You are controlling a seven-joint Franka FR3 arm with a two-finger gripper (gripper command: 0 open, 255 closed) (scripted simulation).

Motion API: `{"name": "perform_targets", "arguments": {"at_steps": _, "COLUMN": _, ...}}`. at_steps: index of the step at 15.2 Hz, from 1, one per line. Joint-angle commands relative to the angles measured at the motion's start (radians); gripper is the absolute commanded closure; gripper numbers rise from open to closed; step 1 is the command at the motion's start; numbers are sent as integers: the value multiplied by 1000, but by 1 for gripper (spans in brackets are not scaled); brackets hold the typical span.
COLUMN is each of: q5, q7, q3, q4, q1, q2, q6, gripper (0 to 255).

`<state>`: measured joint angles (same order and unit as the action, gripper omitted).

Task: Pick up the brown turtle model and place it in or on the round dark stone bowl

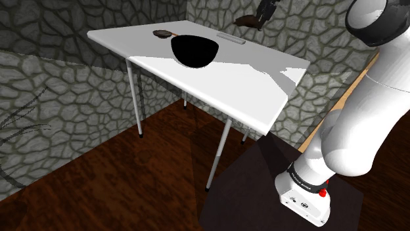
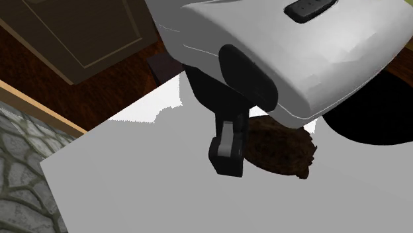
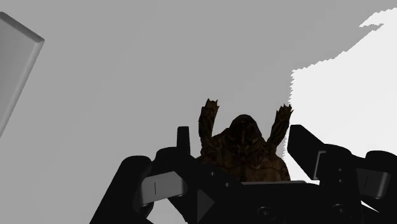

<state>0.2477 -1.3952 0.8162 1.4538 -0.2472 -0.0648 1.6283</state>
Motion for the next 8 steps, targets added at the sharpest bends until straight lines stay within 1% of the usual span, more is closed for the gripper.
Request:
{"name": "perform_targets", "arguments": {"at_steps": 1, "q5": 17, "q7": -4, "q3": 5, "q4": -49, "q1": 10, "q2": -20, "q6": -37, "gripper": 255}}
{"name": "perform_targets", "arguments": {"at_steps": 4, "q5": 35, "q7": -7, "q3": 10, "q4": -103, "q1": 23, "q2": -42, "q6": -77, "gripper": 255}}
{"name": "perform_targets", "arguments": {"at_steps": 8, "q5": -53, "q7": 122, "q3": -48, "q4": -20, "q1": -69, "q2": 50, "q6": -31, "gripper": 255}}
